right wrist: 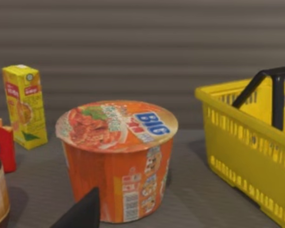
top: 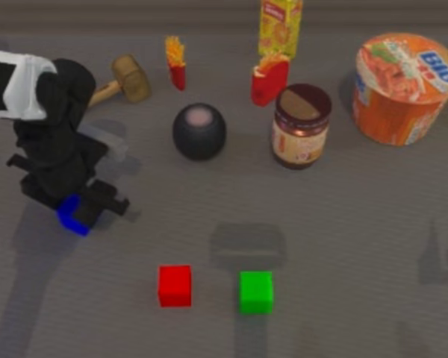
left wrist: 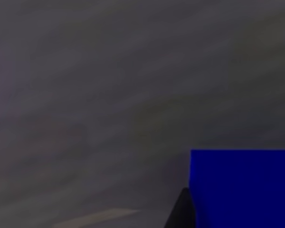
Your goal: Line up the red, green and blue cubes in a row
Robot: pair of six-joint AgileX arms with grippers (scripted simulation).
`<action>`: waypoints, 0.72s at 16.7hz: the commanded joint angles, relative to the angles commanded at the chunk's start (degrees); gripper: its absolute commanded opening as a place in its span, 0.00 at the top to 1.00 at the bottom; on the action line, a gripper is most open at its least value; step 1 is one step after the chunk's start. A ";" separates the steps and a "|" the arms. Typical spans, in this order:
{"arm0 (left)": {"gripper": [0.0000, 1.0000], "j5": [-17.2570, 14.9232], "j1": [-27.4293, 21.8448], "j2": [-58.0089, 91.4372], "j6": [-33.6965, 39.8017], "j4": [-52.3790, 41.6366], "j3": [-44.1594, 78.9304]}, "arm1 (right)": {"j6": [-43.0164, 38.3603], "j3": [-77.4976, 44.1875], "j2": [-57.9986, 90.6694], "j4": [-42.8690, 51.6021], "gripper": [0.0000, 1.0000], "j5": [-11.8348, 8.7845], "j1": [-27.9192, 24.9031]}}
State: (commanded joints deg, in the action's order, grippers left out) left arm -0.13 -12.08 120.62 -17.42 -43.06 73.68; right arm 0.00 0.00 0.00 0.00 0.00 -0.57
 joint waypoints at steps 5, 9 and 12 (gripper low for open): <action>1.00 -0.25 0.02 -0.96 0.13 -0.43 0.28 | 0.00 0.00 0.00 0.00 0.00 0.00 0.00; 1.00 -0.32 0.33 -2.59 0.17 -4.52 2.70 | 0.00 0.00 0.00 0.00 0.00 0.00 0.00; 1.00 -0.26 0.80 -5.24 0.27 -10.91 5.94 | 0.00 0.00 0.00 0.00 0.00 0.00 0.00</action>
State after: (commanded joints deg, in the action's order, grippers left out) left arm -0.39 -11.27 115.38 -17.16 -53.96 79.62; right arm 0.00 0.00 0.00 0.00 0.00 -0.57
